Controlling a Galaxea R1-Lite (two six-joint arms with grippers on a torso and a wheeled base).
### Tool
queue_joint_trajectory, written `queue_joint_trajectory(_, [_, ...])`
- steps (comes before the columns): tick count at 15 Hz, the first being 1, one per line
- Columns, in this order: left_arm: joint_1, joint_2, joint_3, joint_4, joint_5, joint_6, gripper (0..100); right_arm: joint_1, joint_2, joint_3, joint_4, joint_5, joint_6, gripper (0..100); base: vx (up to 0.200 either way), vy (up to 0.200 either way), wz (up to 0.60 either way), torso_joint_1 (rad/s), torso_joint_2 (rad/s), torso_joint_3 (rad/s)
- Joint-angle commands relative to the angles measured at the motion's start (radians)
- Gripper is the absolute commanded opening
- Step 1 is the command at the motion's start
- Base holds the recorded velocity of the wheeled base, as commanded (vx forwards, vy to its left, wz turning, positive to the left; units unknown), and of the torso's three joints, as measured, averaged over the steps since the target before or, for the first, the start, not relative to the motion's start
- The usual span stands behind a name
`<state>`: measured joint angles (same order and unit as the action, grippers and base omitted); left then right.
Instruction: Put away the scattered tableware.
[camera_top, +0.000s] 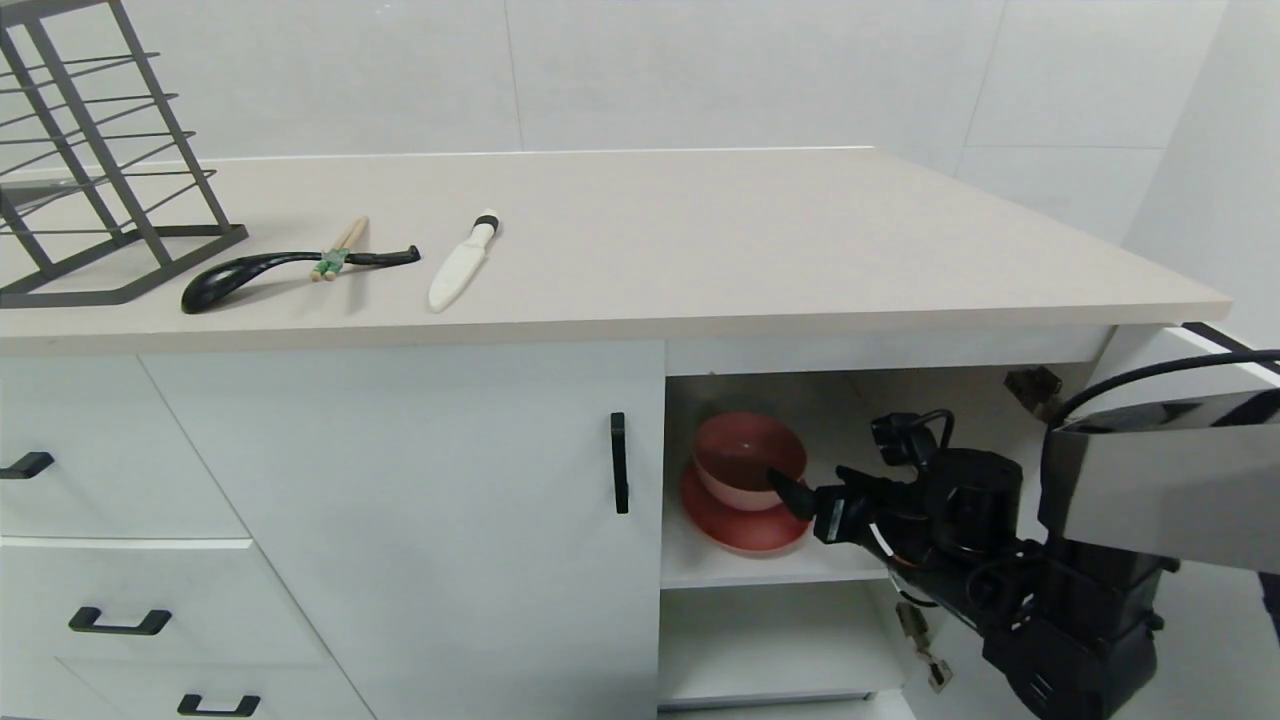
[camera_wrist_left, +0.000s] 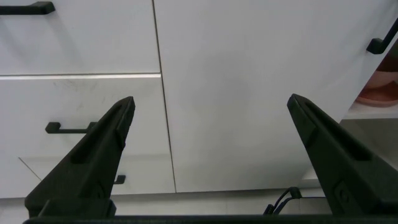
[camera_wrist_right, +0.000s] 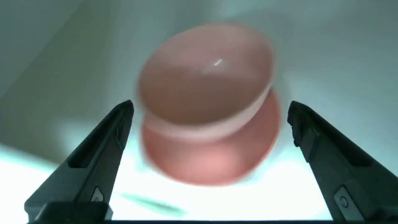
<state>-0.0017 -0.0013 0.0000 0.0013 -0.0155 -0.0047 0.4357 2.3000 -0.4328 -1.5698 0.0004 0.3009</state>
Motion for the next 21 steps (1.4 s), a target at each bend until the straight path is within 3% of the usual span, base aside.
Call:
queue_joint_trajectory(1, [0.0, 0.001, 0.0, 0.0, 0.0, 0.0, 100, 0.044, -0.111, 0.089, -0.001, 0.0, -0.002, 100, 0.0, 0.0, 0.0, 0.0, 0.0, 0.0])
queue_joint_trajectory(3, [0.0, 0.001, 0.0, 0.0, 0.0, -0.001, 100, 0.089, -0.209, 0.192, -0.001, 0.0, -0.002, 100, 0.0, 0.0, 0.0, 0.0, 0.0, 0.0])
queue_joint_trajectory(11, [0.0, 0.001, 0.0, 0.0, 0.0, 0.0, 100, 0.098, -0.491, 0.431, -0.001, 0.0, -0.042, 100, 0.0, 0.0, 0.0, 0.0, 0.0, 0.0])
queue_joint_trajectory(21, [0.0, 0.001, 0.0, 0.0, 0.0, 0.002, 100, 0.083, -0.731, 0.433, 0.028, 0.009, -0.124, 100, 0.0, 0.0, 0.0, 0.0, 0.0, 0.0])
